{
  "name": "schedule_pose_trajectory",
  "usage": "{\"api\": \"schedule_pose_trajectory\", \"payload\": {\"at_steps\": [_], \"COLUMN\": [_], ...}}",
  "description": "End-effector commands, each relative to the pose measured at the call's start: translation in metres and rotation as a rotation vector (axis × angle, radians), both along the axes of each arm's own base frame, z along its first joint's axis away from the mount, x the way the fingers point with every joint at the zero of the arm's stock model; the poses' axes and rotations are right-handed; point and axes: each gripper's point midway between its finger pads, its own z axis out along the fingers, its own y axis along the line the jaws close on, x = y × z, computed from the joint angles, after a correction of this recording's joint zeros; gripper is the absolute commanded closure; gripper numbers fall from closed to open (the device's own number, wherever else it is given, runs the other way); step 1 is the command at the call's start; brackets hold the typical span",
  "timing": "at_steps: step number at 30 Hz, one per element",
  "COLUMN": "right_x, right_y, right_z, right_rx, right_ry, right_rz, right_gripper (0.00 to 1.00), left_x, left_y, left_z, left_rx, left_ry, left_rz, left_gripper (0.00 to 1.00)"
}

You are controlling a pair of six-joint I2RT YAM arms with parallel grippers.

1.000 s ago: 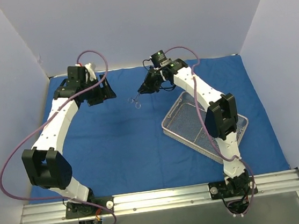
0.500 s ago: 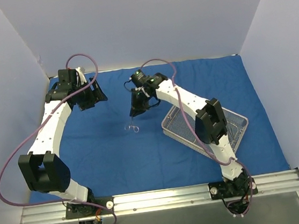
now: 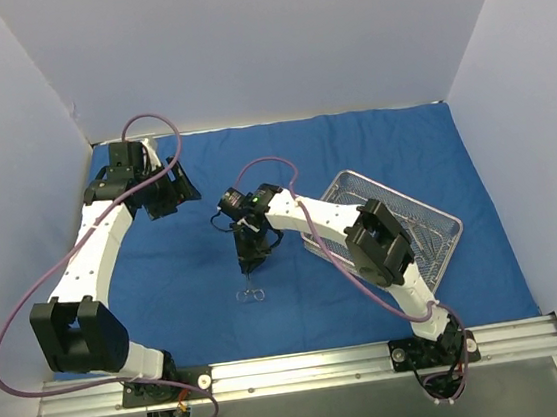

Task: Open and lay out the surgical kit
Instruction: Place the medical item in the surgical kit.

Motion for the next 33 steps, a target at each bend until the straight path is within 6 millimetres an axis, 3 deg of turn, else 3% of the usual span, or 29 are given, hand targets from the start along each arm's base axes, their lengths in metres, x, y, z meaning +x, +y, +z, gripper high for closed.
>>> {"api": "schedule_pose_trajectory", "payload": {"at_steps": [1, 21, 24, 25, 26, 29, 33], "right_x": [-0.003, -0.016, -0.019, -0.019, -0.018, -0.016, 0.005], "right_y": [-0.009, -0.021, -0.019, -0.020, -0.017, -0.016, -0.021], "right_z": [0.012, -0.020, -0.023, -0.023, -0.019, -0.007, 0.028], "right_rx": [-0.019, -0.092, -0.100, -0.105, -0.096, -0.086, -0.094], "right_ry": [-0.033, -0.017, -0.007, -0.003, -0.012, -0.028, -0.111], "right_rz": [-0.014, -0.083, -0.065, -0.062, -0.059, -0.045, -0.041], "right_gripper": [1.00, 1.00, 0.86, 0.71, 0.66, 0.55, 0.49], "left_x": [-0.004, -0.014, -0.014, -0.015, -0.015, -0.016, -0.019], "left_y": [-0.001, -0.001, -0.001, -0.001, -0.002, -0.002, -0.002], "left_z": [0.019, 0.014, 0.013, 0.013, 0.012, 0.013, 0.008], "left_rx": [-0.021, -0.036, -0.035, -0.034, -0.035, -0.036, -0.036], "left_ry": [-0.059, -0.050, -0.049, -0.049, -0.048, -0.050, -0.038], "left_rz": [0.003, -0.009, -0.010, -0.010, -0.012, -0.016, -0.020], "left_gripper": [0.20, 0.20, 0.20, 0.20, 0.20, 0.20, 0.20]}}
